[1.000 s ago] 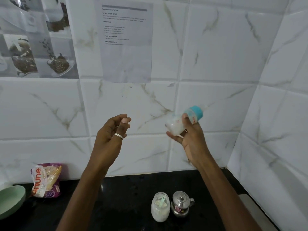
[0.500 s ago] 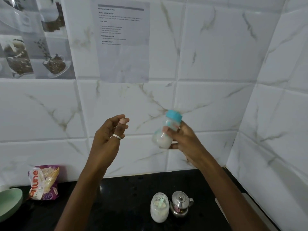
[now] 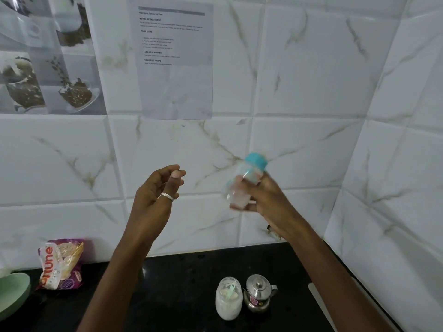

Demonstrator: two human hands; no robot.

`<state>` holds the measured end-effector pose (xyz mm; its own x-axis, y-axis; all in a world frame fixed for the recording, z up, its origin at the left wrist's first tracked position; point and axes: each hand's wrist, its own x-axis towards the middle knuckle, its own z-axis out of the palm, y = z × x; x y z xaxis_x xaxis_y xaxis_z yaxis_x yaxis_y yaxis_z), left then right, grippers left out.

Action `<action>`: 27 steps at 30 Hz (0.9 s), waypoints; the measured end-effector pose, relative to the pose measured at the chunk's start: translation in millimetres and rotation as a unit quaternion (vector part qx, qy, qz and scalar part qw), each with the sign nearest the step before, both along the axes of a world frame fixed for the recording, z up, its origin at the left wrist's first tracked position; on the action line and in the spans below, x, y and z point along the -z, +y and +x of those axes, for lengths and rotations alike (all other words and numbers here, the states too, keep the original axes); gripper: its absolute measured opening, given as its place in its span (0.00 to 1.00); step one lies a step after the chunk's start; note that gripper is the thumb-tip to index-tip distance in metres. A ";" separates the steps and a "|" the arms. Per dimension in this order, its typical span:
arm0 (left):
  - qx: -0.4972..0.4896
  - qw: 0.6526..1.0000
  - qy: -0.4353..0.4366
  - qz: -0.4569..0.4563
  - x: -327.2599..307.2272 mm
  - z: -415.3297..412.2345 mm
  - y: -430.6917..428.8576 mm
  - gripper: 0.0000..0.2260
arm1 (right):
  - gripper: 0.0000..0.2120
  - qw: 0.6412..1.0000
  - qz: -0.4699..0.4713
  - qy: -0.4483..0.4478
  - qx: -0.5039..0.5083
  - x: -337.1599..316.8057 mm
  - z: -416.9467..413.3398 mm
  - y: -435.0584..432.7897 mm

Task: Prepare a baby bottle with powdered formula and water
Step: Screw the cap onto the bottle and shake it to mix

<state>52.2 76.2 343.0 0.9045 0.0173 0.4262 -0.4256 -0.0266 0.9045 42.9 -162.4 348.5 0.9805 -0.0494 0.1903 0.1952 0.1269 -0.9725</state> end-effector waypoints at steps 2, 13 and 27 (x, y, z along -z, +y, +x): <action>0.000 1.000 0.000 0.000 -0.5 0.0 -0.6 0.22 | 0.28 0.999 -0.034 0.005 -0.018 4.1 -1.9 -1.0; 0.004 1.000 -0.002 -0.001 0.3 -1.5 -1.1 0.21 | 0.28 0.996 0.083 -0.020 0.024 0.9 2.0 -5.8; 0.005 1.000 -0.001 -0.003 1.5 -1.8 -3.4 0.20 | 0.28 1.000 -0.018 0.005 -0.009 5.3 0.2 -3.8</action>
